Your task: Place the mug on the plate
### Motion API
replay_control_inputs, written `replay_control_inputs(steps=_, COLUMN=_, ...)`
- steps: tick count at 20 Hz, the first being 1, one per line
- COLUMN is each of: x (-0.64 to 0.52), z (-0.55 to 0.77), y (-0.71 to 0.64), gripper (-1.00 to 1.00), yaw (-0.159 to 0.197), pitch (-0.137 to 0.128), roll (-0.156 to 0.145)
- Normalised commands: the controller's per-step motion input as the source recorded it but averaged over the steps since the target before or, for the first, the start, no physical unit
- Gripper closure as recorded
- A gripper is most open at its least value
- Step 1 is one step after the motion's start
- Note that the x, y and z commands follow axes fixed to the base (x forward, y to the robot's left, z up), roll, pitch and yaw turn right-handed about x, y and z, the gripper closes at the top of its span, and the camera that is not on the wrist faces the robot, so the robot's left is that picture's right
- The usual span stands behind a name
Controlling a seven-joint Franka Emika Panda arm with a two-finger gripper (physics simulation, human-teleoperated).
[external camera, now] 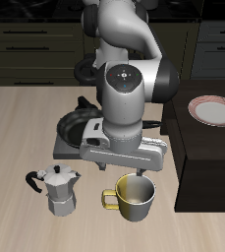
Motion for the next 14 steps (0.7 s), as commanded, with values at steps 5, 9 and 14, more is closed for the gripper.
replay_control_inputs(steps=5, x=-0.01, z=-0.28, y=0.06, gripper=-1.00, yaw=-0.004, pitch=0.027, roll=0.007)
replay_control_inputs(steps=9, x=-0.01, z=-0.31, y=0.06, gripper=-1.00, yaw=-0.034, pitch=0.027, roll=0.011)
replay_control_inputs(steps=14, x=0.02, z=-0.34, y=-0.09, gripper=-1.00, yaw=-0.026, pitch=0.037, roll=-0.003)
